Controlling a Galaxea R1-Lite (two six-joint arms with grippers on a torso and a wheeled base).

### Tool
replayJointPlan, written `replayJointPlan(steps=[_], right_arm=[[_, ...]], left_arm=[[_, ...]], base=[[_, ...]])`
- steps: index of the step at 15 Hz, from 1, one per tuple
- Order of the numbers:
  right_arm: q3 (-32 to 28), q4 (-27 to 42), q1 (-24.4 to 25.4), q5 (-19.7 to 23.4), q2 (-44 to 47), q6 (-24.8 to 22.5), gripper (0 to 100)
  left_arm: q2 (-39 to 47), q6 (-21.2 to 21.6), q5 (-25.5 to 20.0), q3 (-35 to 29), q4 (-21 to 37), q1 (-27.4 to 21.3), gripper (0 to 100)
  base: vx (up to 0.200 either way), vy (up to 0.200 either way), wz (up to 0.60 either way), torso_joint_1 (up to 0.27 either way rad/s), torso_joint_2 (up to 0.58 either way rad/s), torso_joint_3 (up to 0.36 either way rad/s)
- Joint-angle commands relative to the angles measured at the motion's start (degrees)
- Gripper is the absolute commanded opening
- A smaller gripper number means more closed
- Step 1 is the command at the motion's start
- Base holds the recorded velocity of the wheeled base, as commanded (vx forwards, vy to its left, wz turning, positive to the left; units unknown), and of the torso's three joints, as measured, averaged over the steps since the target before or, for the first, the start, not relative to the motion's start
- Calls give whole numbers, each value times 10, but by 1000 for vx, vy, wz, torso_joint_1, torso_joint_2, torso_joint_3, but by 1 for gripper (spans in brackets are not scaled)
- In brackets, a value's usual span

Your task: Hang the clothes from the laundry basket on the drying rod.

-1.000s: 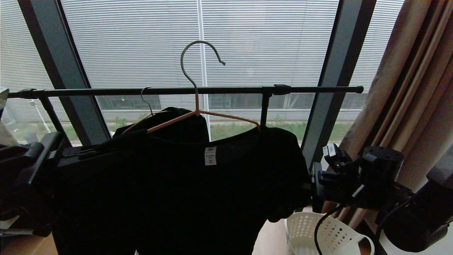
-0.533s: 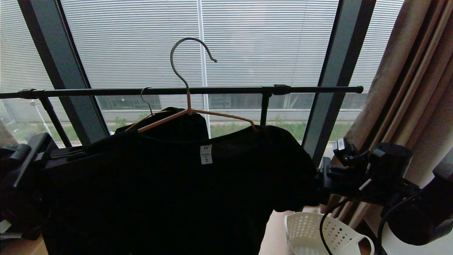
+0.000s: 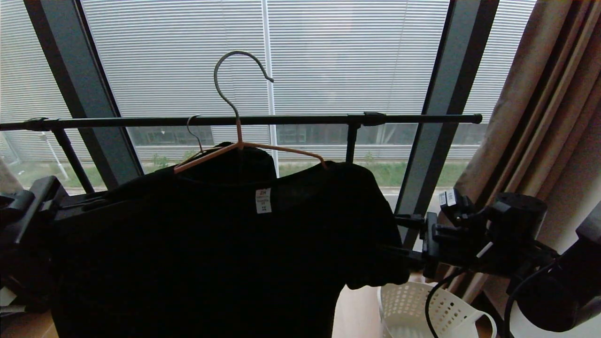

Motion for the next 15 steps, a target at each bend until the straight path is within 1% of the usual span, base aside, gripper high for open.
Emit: replayJointPlan(steps=[1, 3, 5, 7, 8, 9, 10, 12, 13, 15], right_arm=[[-2, -2, 0, 0, -1, 0, 100], [-9, -2, -1, -1, -2, 0, 100], [-15, -1, -1, -11, -12, 1, 100], [-24, -1, 1, -57, -18, 1, 100], [-24, -1, 1, -72, -22, 1, 100], [-24, -1, 2, -77, -25, 1, 100], [-24, 0, 2, -80, -34, 2, 100], [-23, 1, 6, -80, -43, 2, 100], [-22, 1, 7, -81, -45, 2, 100], [-22, 0, 8, -81, -45, 2, 100]], left_arm=[[3, 0, 0, -2, 0, 10, 0], [9, 0, 1, -5, 0, 25, 0], [31, 4, 1, -9, -1, 36, 0], [68, 9, 6, -25, -1, 47, 0], [85, 19, 15, -34, 0, 48, 0], [93, 26, 22, -39, 0, 48, 0], [117, 38, 40, -55, 0, 48, 0], [140, 41, 67, -76, 0, 42, 0], [153, 41, 95, -89, 0, 31, 0], [180, 41, 134, -104, 0, 6, 0]], base=[[0, 0, 0, 0, 0, 0], [0, 0, 0, 0, 0, 0], [0, 0, 0, 0, 0, 0], [0, 0, 0, 0, 0, 0], [0, 0, 0, 0, 0, 0], [0, 0, 0, 0, 0, 0], [0, 0, 0, 0, 0, 0], [0, 0, 0, 0, 0, 0], [0, 0, 0, 0, 0, 0], [0, 0, 0, 0, 0, 0]])
